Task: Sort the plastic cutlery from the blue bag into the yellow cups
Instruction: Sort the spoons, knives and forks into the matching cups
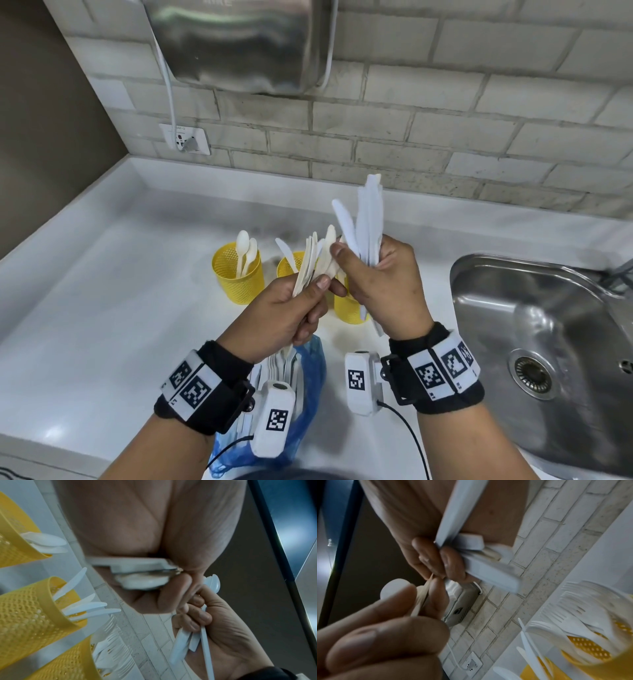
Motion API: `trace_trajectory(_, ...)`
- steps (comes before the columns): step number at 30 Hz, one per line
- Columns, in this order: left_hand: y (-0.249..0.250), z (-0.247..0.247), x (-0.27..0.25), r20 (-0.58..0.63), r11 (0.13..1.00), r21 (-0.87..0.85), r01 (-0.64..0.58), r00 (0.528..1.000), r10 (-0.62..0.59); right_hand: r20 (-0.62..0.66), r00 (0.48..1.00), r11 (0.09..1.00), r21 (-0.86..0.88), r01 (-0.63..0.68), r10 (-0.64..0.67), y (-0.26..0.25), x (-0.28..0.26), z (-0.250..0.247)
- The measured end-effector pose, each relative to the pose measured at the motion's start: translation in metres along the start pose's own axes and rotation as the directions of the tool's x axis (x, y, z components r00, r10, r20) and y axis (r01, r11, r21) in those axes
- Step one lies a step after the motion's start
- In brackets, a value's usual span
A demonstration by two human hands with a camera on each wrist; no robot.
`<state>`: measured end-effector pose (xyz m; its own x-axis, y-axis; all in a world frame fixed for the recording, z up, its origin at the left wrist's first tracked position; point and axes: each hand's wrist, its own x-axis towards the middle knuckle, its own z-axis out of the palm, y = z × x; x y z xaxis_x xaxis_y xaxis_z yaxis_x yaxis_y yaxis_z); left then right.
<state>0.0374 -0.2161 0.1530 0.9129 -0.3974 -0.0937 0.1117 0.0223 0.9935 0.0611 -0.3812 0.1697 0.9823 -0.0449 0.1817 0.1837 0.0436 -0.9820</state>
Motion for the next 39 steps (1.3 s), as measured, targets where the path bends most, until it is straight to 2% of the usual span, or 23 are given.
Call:
trace_trajectory(4, -0.004, -0.004, 0.001, -0.025, 1.000, 0.015, 0.000, 1.000, 0.001, -0.207, 0.978, 0.999, 0.044, 0.020, -0.010, 0.003, 0.008, -0.007)
trace_trajectory(6, -0.005, -0.005, 0.001, -0.028, 1.000, 0.003, -0.010, 1.000, 0.010, -0.258, 0.966, 0.993, 0.121, 0.010, 0.022, 0.005, 0.009, -0.009)
trace_trajectory(9, -0.005, -0.004, 0.003, -0.020, 0.999, -0.023, -0.029, 0.999, 0.028, -0.209, 0.975, 0.975, 0.221, -0.023, 0.070, 0.003, 0.005, -0.007)
trace_trajectory(13, -0.004, 0.000, 0.004, 0.008, 0.999, -0.043, -0.033, 0.999, 0.034, -0.096, 0.990, 0.966, 0.248, -0.075, 0.102, 0.004, -0.004, 0.007)
trace_trajectory(17, -0.003, 0.002, 0.003, 0.028, 0.998, -0.053, -0.023, 0.999, 0.025, -0.160, 0.975, 0.942, 0.320, -0.098, 0.156, 0.003, 0.001, 0.009)
trace_trajectory(21, -0.002, -0.001, 0.004, 0.020, 0.999, -0.037, -0.014, 1.000, 0.014, -0.262, 0.949, 0.915, 0.399, -0.059, 0.175, 0.005, 0.011, 0.001)
trace_trajectory(25, -0.001, -0.003, 0.004, 0.008, 0.998, -0.067, -0.016, 1.000, 0.017, -0.315, 0.911, 0.817, 0.575, -0.040, 0.267, 0.006, 0.017, -0.009)
trace_trajectory(28, -0.002, -0.006, 0.006, -0.001, 0.987, -0.161, 0.001, 1.000, -0.001, -0.339, 0.891, 0.790, 0.612, -0.036, 0.303, 0.007, 0.019, -0.013)
trace_trajectory(33, -0.001, -0.008, 0.007, 0.065, 0.921, -0.386, 0.056, 0.997, -0.033, -0.361, 0.902, 0.784, 0.619, 0.042, 0.237, 0.000, 0.017, -0.009)
trace_trajectory(39, 0.005, -0.008, 0.006, 0.154, 0.866, -0.489, 0.105, 0.987, -0.032, -0.416, 0.907, 0.903, 0.409, 0.130, 0.058, -0.016, 0.011, 0.006)
